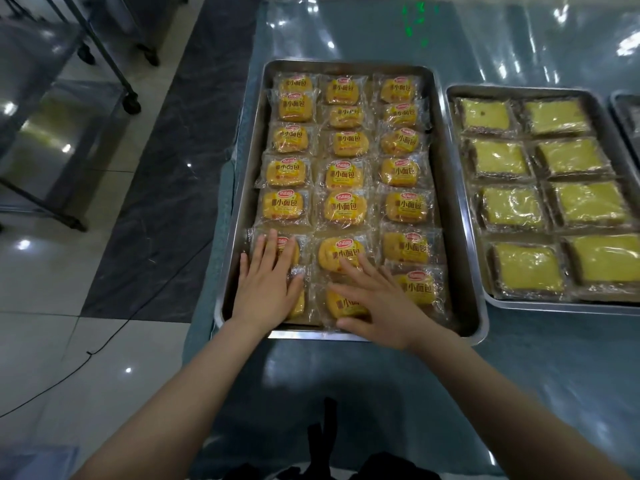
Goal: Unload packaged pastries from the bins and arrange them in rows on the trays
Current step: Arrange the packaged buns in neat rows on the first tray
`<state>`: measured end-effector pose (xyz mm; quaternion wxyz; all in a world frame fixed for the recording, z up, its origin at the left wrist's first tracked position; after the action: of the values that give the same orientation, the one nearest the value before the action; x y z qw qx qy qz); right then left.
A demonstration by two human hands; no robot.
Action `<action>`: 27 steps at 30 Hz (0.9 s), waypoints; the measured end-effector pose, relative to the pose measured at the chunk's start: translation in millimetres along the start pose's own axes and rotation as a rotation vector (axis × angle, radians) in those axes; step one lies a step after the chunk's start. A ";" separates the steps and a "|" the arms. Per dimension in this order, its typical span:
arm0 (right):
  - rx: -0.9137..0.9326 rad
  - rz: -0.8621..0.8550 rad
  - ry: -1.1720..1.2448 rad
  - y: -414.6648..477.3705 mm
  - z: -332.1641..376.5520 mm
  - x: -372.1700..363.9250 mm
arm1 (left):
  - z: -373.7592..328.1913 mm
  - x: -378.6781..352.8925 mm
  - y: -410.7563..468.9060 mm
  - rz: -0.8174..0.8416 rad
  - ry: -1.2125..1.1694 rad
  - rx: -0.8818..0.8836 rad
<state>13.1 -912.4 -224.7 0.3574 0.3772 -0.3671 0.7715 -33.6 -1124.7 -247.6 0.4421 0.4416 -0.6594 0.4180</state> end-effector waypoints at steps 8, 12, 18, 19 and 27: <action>-0.128 -0.001 -0.212 -2.5 -0.8 -10.8 | -2.0 0.3 1.7 0.013 0.017 -0.001; -0.199 -0.029 -0.293 14.0 -3.9 -12.9 | -2.5 -1.4 2.1 0.041 0.027 0.006; -0.281 -0.093 -0.224 31.6 -0.7 -20.0 | -1.8 -1.2 2.2 0.052 0.024 0.003; -0.288 -0.117 -0.219 31.2 -0.2 -20.4 | -1.9 -0.5 2.1 0.044 0.025 -0.001; -0.397 -0.163 -0.090 29.7 4.6 -21.2 | -4.0 1.3 0.8 0.054 0.032 -0.028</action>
<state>-0.3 -936.2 -249.3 0.4689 0.3620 -0.4958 0.6350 -33.7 -1121.0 -245.4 0.4476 0.4106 -0.6696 0.4274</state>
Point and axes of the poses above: each hand's wrist, its own y-axis towards the middle knuckle, its own x-axis out of the back of the hand, z = x × y, the point moved 2 cm from there along y, towards the middle knuckle
